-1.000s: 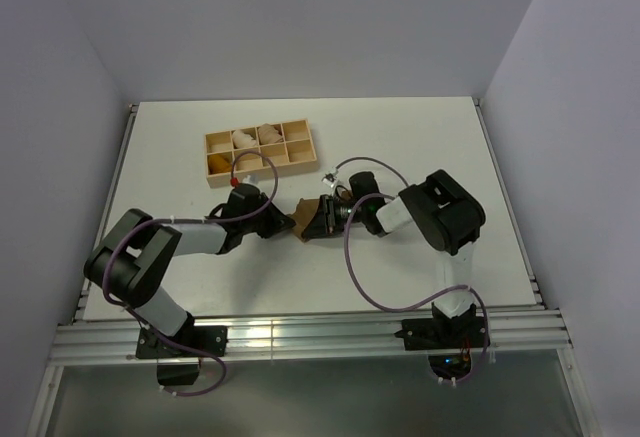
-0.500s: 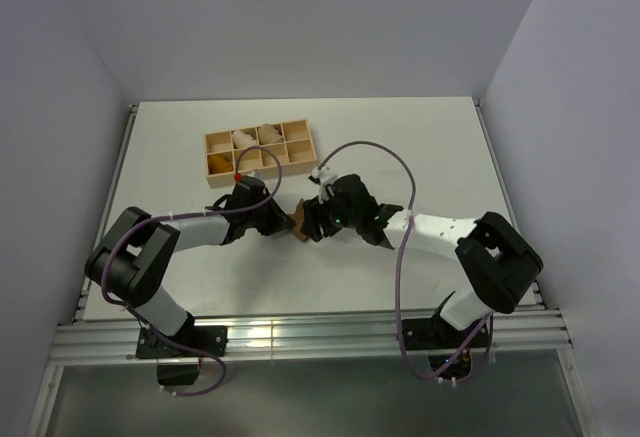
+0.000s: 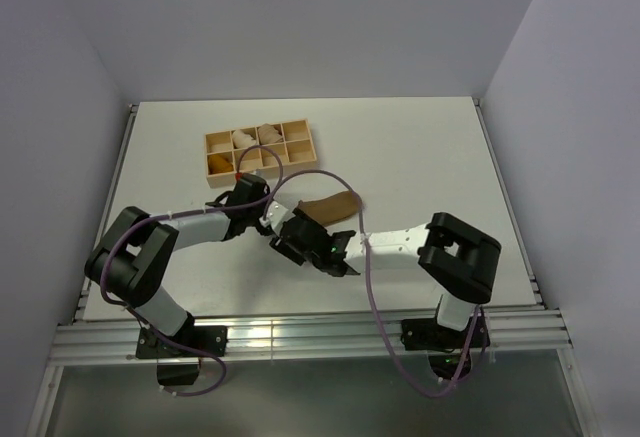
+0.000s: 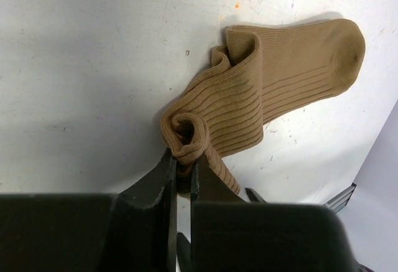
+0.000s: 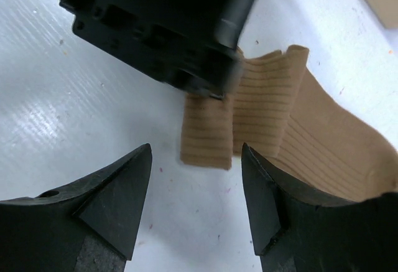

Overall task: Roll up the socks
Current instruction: Roll the sock at the center of the board.

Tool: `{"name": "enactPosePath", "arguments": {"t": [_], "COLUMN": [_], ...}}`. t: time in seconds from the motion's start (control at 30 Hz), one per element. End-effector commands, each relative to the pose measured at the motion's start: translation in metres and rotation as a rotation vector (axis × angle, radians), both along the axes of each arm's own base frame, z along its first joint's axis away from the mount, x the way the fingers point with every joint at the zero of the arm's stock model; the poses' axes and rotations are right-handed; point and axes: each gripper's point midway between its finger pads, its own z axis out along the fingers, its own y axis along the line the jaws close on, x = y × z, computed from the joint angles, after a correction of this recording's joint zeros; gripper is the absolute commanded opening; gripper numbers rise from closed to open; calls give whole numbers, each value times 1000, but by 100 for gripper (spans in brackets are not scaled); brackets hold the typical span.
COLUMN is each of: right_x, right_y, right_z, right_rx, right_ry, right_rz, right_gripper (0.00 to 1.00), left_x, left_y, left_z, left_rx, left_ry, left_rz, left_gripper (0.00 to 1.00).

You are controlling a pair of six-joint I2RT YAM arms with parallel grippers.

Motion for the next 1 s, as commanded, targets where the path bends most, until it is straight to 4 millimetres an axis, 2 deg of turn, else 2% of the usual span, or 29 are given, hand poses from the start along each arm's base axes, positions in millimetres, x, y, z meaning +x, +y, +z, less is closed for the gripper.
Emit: {"name": "enactPosePath", "arguments": {"t": [0.0,0.07,0.23,0.47,0.57,0.6,0.63,0.67,0.7,0.8,0.9,0.93,0.97], "right_x": [14,12,15,13,14,14,14,13,11,8,8,8,7], "right_y": [12,15,14,16,12,12,11,11,9,8,5,3,4], "right_z": [14,5,-3,-23,-33,-36,-37,-40,-42,-44,-46,-46,-45], "right_rx": [-64,-97,-137,-193,-227,-233,-236,-236,-236,-219,-205,-200,-192], "right_ry": [-139,-145,-176,-171,-165,-161,-157,-149,-143,-120,-94,-84,-78], "right_rz": [-11,-2,-14,0,-14,-17,-17,-19,-20,-21,-27,-31,-29], "right_gripper": [67,67,66,56,46,38,35,30,20,8,3,1,1], "left_x": [-20,-21,-21,-21,-21,-21,-21,-22,-22,-19,-19,-21,-16], "left_y": [9,9,7,3,3,3,4,4,5,6,12,16,16], "left_z": [-19,-19,-18,-17,-17,-17,-16,-16,-16,-12,-12,-14,-11], "left_rx": [76,75,65,42,39,39,38,38,39,28,27,26,13], "left_ry": [86,88,91,94,92,91,91,91,92,77,80,90,68], "left_rz": [-41,-43,-49,-53,-54,-52,-47,-45,-44,-33,0,17,26], "left_gripper": [0,0,1,0,0,0,1,4,6,20,43,57,62]}}
